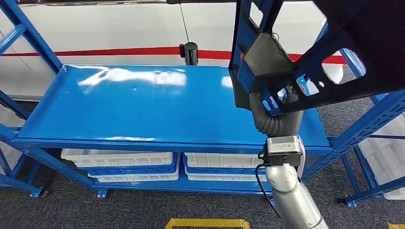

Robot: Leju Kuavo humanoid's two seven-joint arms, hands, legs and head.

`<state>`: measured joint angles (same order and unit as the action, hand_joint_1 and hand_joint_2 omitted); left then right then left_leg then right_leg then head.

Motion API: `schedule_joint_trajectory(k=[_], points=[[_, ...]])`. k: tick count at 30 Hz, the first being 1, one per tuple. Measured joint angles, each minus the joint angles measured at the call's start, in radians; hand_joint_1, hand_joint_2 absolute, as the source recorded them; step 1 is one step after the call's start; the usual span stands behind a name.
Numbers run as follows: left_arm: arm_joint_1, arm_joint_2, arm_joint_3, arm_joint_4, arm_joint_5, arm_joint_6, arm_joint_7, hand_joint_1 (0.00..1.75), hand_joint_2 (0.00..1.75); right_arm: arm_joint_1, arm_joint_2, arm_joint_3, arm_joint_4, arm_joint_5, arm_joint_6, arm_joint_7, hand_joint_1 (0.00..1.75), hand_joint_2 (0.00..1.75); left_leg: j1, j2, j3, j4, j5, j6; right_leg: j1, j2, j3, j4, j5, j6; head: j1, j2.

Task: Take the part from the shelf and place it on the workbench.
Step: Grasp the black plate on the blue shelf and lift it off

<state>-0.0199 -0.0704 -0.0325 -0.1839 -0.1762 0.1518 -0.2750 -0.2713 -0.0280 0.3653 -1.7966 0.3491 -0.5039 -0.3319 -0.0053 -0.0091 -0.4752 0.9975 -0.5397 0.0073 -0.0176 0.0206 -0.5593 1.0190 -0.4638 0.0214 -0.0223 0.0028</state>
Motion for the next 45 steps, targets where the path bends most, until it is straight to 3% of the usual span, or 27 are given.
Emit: schedule_joint_trajectory(k=[8,17,23,35,45], points=[[0.0,-0.001,0.006,0.0,0.014,-0.002,-0.005,0.0,1.75,0.011,-0.016,0.006,-0.035,-0.045,0.026,-0.029,1.75,1.75,0.0,0.0,0.0,0.0,0.0,0.0,0.0,0.0,0.0,0.0,0.0,0.0,0.0,0.0],[0.002,-0.002,0.029,0.0,0.014,0.042,-0.037,0.0,1.75,0.078,-0.09,0.056,-0.196,-0.18,0.108,-0.09,1.75,1.75,0.0,0.0,-0.002,0.0,0.0,0.0,0.0,0.0,-0.001,0.0,0.0,0.0,0.0,0.0],[-0.015,-0.002,-0.019,0.0,-0.105,0.002,-0.035,0.0,1.75,0.061,-0.12,0.143,-0.186,-0.398,0.294,-0.019,1.75,1.75,0.0,0.0,-0.002,0.0,0.0,0.0,0.0,0.0,-0.001,0.0,0.0,0.0,0.0,0.0],[-0.057,0.027,-0.026,-0.002,-0.085,-0.004,0.02,0.0,1.75,-0.202,-0.012,0.27,0.094,-0.598,0.406,0.115,1.75,1.75,0.002,-0.001,-0.001,0.0,0.002,0.0,0.001,0.0,0.0,0.001,0.001,0.0,0.0,0.0],[-0.075,0.072,-0.024,-0.003,-0.098,-0.002,0.06,0.0,1.75,-0.278,0.049,0.295,0.249,-0.662,0.402,0.139,1.75,1.75,0.001,-0.001,-0.001,0.0,0.001,0.0,0.0,0.0,0.0,0.0,0.001,0.001,0.0,0.0]])
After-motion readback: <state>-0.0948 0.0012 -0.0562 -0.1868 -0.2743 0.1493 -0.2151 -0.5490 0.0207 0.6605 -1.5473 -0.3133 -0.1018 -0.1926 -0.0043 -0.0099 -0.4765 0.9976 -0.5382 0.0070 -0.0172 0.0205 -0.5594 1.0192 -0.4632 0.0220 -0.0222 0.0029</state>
